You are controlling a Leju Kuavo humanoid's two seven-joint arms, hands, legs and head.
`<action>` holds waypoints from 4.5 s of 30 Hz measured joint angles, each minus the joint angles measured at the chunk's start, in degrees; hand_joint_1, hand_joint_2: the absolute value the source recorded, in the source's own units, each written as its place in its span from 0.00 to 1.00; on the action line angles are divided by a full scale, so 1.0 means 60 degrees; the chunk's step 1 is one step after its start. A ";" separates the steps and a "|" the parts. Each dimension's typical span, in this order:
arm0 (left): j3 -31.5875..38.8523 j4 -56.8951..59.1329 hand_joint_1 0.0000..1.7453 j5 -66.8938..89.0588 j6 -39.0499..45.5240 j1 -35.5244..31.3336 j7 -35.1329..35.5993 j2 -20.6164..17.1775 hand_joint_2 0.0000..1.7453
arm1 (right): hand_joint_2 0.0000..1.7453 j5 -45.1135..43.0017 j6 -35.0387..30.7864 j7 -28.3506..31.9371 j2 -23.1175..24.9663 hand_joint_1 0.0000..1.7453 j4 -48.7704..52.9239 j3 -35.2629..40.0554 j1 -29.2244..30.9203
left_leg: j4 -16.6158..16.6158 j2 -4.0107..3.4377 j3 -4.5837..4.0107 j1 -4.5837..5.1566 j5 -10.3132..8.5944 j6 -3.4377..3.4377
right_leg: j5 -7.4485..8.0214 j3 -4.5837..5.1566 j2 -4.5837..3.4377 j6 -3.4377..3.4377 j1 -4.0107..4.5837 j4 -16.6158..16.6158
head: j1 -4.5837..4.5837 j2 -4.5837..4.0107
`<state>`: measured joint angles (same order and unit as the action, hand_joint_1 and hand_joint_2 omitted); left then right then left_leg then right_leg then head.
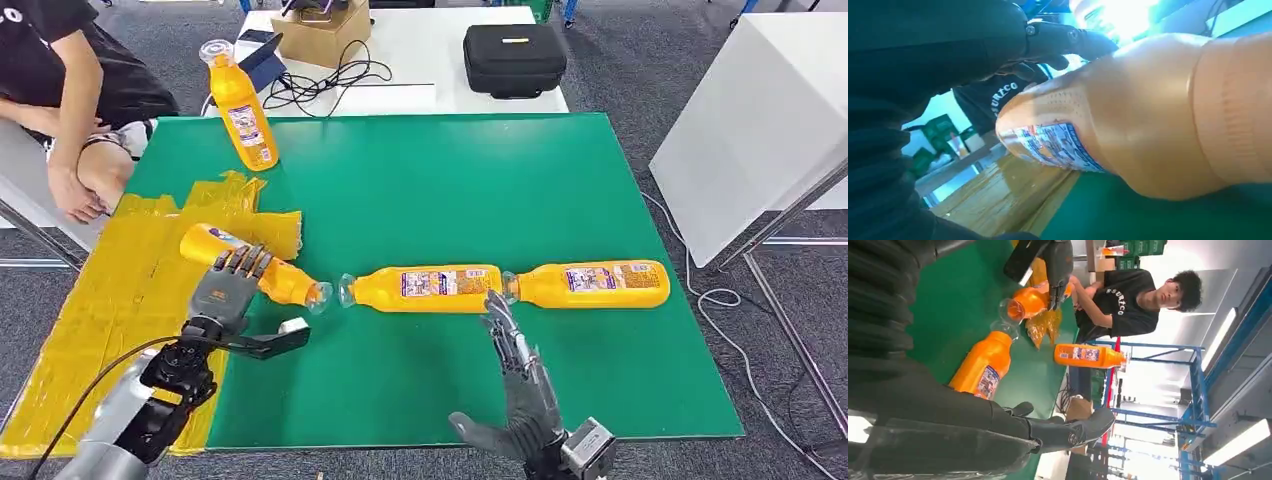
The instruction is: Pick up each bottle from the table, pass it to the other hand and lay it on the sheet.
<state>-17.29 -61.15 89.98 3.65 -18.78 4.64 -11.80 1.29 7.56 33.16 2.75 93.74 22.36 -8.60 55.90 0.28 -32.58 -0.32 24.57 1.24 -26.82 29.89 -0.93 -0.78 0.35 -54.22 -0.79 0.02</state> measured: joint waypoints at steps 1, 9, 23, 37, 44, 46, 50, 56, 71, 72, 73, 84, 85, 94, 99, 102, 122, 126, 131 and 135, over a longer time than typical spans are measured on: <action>-0.0029 0.0065 0.00 0.0000 -0.0032 -0.0054 0.0058 0.0004 1.00 | 1.00 0.0011 -0.0007 -0.0007 0.0011 0.00 0.0007 0.0000 0.0011 | 0.0000 0.0000 0.0000 0.0000 0.0000 0.0000 | 0.0000 0.0000 0.0000 0.0000 0.0000 0.0000 | 0.0004 0.0000; -0.0080 0.0291 0.00 0.0000 0.0277 -0.0092 0.0142 0.0055 1.00 | 1.00 0.0044 -0.0069 -0.0022 0.0025 0.00 0.0007 0.0000 -0.0024 | 0.0000 -0.0001 0.0001 -0.0001 0.0000 0.0000 | 0.0000 0.0001 0.0000 0.0000 0.0001 -0.0001 | 0.0000 0.0000; -0.0459 -0.2582 0.00 0.0000 0.0816 0.0844 0.0266 0.0248 1.00 | 1.00 0.0047 -0.0463 -0.0022 0.0022 0.00 0.0087 -0.0004 -0.0195 | 0.0000 0.0000 -0.0001 0.0002 0.0001 0.0000 | 0.0000 0.0000 0.0000 0.0000 -0.0002 0.0002 | 0.0004 0.0000; 0.0638 -0.6063 0.00 -0.6815 0.1282 0.2201 -0.5051 0.0692 1.00 | 1.00 0.3521 -0.4175 -0.0266 -0.0029 0.00 0.0320 -0.0095 -0.0301 | -0.0001 0.0002 -0.0002 0.0001 0.0003 0.0000 | -0.0003 0.0001 0.0000 0.0001 0.0000 0.0002 | 0.0004 0.0000; 0.0711 -0.6838 0.00 -0.9066 0.0297 0.2903 -0.6636 0.0973 1.00 | 1.00 0.8617 -0.5711 -0.2486 -0.0474 0.00 0.0466 -0.0438 -0.0154 | -0.0001 0.0027 0.0004 0.0003 0.0003 0.0002 | -0.0002 -0.0012 0.0022 0.0002 -0.0003 0.0005 | 0.0000 0.0000; 0.0696 -0.7112 0.00 -1.0631 -0.0303 0.3357 -0.7287 0.0984 1.00 | 1.00 0.9568 -0.5080 -0.3298 -0.0718 0.00 0.0528 -0.0795 -0.0162 | 0.0000 0.0010 0.0004 0.0007 0.0004 0.0002 | -0.0001 -0.0007 0.0016 0.0000 -0.0005 0.0005 | -0.0007 0.0000; 0.0554 -0.7993 0.00 -1.3451 -0.1159 0.3900 -0.7443 0.0943 1.00 | 1.00 1.0513 -0.3747 -0.4113 -0.1535 0.00 0.0601 -0.1790 -0.0182 | 0.0002 0.0046 -0.0003 0.0011 0.0005 0.0004 | -0.0004 -0.0007 0.0046 -0.0003 -0.0014 0.0008 | 0.0004 0.0000; 0.0532 -0.8590 0.00 -1.3992 -0.1792 0.4335 -0.7461 0.0962 1.00 | 1.00 1.0695 -0.3286 -0.4124 -0.2127 0.00 0.0641 -0.2845 -0.0309 | 0.0002 0.0037 -0.0001 0.0013 0.0008 0.0009 | -0.0003 -0.0006 0.0042 -0.0002 -0.0012 0.0009 | -0.0003 0.0000; 0.0528 -0.8572 0.00 -1.4294 -0.2936 0.4379 -0.7461 0.1202 1.00 | 1.00 0.9864 -0.1756 -0.3948 -0.3826 0.00 -0.0577 -0.4288 0.0286 | 0.0004 0.0040 -0.0001 0.0016 0.0007 0.0011 | -0.0001 -0.0011 0.0041 -0.0004 -0.0016 0.0008 | 0.0000 0.0000; 0.0532 -0.8535 0.00 -1.4338 -0.3005 0.4376 -0.7461 0.1250 1.00 | 1.00 0.9795 -0.1741 -0.3890 -0.3979 0.00 -0.0810 -0.4320 0.0473 | 0.0004 0.0035 0.0001 0.0016 0.0007 0.0011 | -0.0001 -0.0011 0.0035 -0.0004 -0.0015 0.0008 | -0.0007 0.0000; 0.0536 -0.8499 0.00 -1.4389 -0.3088 0.4376 -0.7461 0.1285 1.00 | 1.00 0.9777 -0.1745 -0.3890 -0.4112 0.00 -0.1008 -0.4349 0.0623 | 0.0004 0.0032 0.0001 0.0016 0.0008 0.0011 | 0.0000 -0.0013 0.0034 -0.0004 -0.0015 0.0008 | 0.0000 0.0000; 0.0678 -0.8371 0.00 -1.4404 -0.3304 0.4455 -0.7461 0.1493 1.00 | 1.00 0.9733 -0.1770 -0.3905 -0.4648 0.00 -0.2349 -0.4346 0.1649 | 0.0005 0.0043 0.0002 0.0012 0.0004 0.0015 | 0.0000 -0.0014 0.0045 -0.0005 -0.0009 0.0007 | -0.0007 0.0000; 0.0682 -0.8364 0.00 -1.4404 -0.3304 0.4457 -0.7461 0.1501 1.00 | 1.00 0.9733 -0.1770 -0.3905 -0.4659 0.00 -0.2396 -0.4346 0.1686 | 0.0005 0.0042 -0.0001 0.0013 0.0005 0.0015 | 0.0000 -0.0014 0.0045 -0.0005 -0.0009 0.0007 | -0.0004 0.0000; 0.0834 -0.8269 0.00 -1.4528 -0.3479 0.4464 -0.7461 0.1643 1.00 | 1.00 0.9671 -0.2543 -0.3624 -0.4675 0.00 -0.4601 -0.3913 0.3700 | 0.0005 0.0032 0.0008 0.0014 -0.0002 0.0020 | 0.0005 -0.0027 0.0041 -0.0007 -0.0008 0.0005 | 0.0000 0.0000; 0.0838 -0.8226 0.00 -1.4451 -0.3380 0.4462 -0.7461 0.1712 1.00 | 1.00 0.9788 -0.3049 -0.3486 -0.4419 0.00 -0.6143 -0.3274 0.5070 | 0.0006 0.0040 0.0012 0.0013 -0.0004 0.0021 | 0.0005 -0.0027 0.0042 -0.0007 -0.0008 0.0003 | -0.0007 0.0000; 0.0834 -0.8200 0.00 -1.4440 -0.3177 0.4463 -0.7461 0.1723 1.00 | 1.00 0.9879 -0.3194 -0.3464 -0.4226 0.00 -0.6869 -0.2875 0.5641 | 0.0006 0.0041 0.0008 0.0011 -0.0004 0.0021 | 0.0005 -0.0026 0.0043 -0.0008 -0.0006 0.0002 | 0.0000 0.0000; 0.1119 -0.7337 0.00 -1.4797 -0.4018 0.3904 -0.7461 0.1800 1.00 | 1.00 1.0073 -0.1787 -0.4616 -0.2783 0.00 -1.0325 -0.0593 0.8329 | 0.0005 0.0044 0.0009 0.0011 -0.0009 0.0021 | 0.0005 -0.0025 0.0046 -0.0007 -0.0006 -0.0001 | -0.0004 0.0000; 0.1111 -0.6928 0.00 -1.4783 -0.3952 0.3470 -0.7461 0.1800 1.00 | 1.00 1.0222 -0.0710 -0.5582 -0.2429 0.00 -1.0889 -0.0211 0.8618 | 0.0006 0.0039 0.0011 0.0011 -0.0009 0.0021 | 0.0005 -0.0024 0.0045 -0.0007 -0.0006 -0.0001 | -0.0004 0.0000; 0.1108 -0.6496 0.00 -1.4783 -0.3901 0.3085 -0.7457 0.1803 1.00 | 1.00 1.0178 -0.0168 -0.6047 -0.2135 0.00 -1.1373 -0.0022 0.9037 | 0.0006 0.0034 0.0032 0.0007 -0.0009 0.0020 | 0.0005 -0.0038 0.0044 -0.0007 -0.0004 -0.0001 | 0.0000 0.0000; 0.1071 -0.6219 0.00 -1.4779 -0.3894 0.2924 -0.7457 0.1807 1.00 | 1.00 1.0116 0.0350 -0.6083 -0.2077 0.00 -1.1592 0.0033 0.9252 | 0.0006 0.0032 0.0054 0.0007 -0.0009 0.0020 | 0.0005 -0.0061 0.0043 -0.0007 -0.0004 0.0002 | 0.0000 0.0000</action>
<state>-10.86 -98.47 1.31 -19.71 -1.23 -40.11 -0.96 61.99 9.66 -3.34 -9.70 24.19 22.56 46.92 55.93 0.47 -32.25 -0.28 24.52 1.36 -26.79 29.53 -0.68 -0.83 0.32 -54.21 -0.79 0.02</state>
